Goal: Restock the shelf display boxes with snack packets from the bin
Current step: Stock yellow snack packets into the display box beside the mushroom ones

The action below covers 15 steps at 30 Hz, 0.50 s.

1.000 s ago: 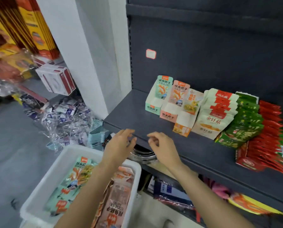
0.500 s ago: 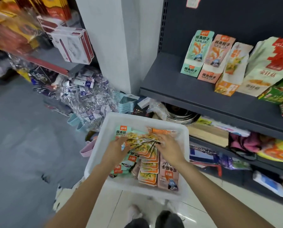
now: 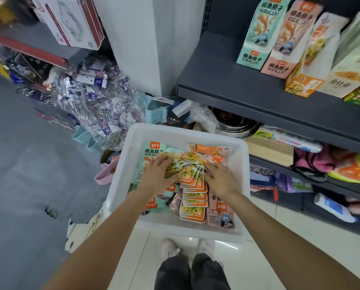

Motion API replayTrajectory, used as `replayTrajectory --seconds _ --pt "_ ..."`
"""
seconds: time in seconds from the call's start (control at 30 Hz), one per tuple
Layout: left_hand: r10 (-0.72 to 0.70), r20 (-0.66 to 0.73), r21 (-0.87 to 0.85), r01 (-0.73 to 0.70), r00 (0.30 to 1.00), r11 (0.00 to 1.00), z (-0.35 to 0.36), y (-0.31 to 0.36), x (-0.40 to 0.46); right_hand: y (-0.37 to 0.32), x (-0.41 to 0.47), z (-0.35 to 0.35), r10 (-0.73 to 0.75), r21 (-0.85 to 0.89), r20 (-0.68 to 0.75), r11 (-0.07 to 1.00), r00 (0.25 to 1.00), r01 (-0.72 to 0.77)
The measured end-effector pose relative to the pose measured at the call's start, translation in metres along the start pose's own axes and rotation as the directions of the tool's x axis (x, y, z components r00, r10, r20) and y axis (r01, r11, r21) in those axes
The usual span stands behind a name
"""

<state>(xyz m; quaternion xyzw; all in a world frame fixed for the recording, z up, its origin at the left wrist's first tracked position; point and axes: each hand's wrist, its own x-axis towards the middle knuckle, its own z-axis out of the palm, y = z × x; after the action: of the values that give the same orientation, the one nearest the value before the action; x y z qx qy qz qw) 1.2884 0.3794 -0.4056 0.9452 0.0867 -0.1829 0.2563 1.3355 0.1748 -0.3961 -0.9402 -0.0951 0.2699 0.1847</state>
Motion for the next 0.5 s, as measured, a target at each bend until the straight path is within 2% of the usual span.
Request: replayTrajectory --seconds 0.17,0.37,0.5 --pt "0.026 -0.080 -0.043 -0.029 0.996 0.999 -0.0043 -0.0058 -0.0024 -0.0092 0.0022 -0.0039 -0.023 0.141 0.056 0.990 0.998 0.015" --pt "0.025 0.004 -0.123 -0.025 1.000 0.992 -0.0062 -0.0067 -0.0061 -0.0066 -0.0034 0.0012 -0.043 0.172 0.047 0.985 0.998 0.035" --pt "0.041 -0.120 -0.119 -0.056 0.992 0.991 -0.0087 -0.0092 -0.0029 -0.0063 -0.0010 -0.0001 -0.014 0.194 0.006 0.981 1.000 0.013"
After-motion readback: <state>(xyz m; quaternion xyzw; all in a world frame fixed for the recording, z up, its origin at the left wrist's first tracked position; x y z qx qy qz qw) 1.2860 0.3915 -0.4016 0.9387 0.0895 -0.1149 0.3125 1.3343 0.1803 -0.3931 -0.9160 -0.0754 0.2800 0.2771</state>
